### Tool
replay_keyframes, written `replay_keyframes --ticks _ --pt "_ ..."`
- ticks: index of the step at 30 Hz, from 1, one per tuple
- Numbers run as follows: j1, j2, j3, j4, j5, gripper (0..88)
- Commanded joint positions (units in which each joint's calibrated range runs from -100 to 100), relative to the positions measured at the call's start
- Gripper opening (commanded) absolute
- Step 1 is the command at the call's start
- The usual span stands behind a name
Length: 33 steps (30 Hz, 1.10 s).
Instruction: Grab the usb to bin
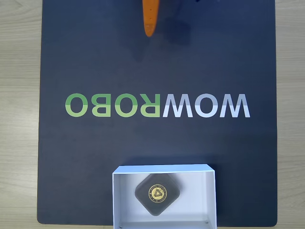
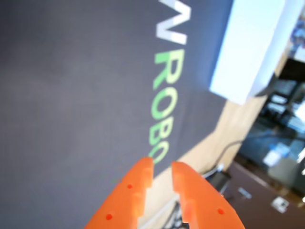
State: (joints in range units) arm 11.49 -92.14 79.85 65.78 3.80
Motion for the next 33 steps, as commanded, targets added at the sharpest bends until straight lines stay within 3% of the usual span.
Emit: replay_keyframes --ticks 1,7,33 --pt "0.29 -4.30 4.07 0.09 0.62 4.3" --pt "0.37 -7.18 5.79 9.87 0.25 4.3" --pt "1.47 -7.02 11.93 7.86 0.56 4.4"
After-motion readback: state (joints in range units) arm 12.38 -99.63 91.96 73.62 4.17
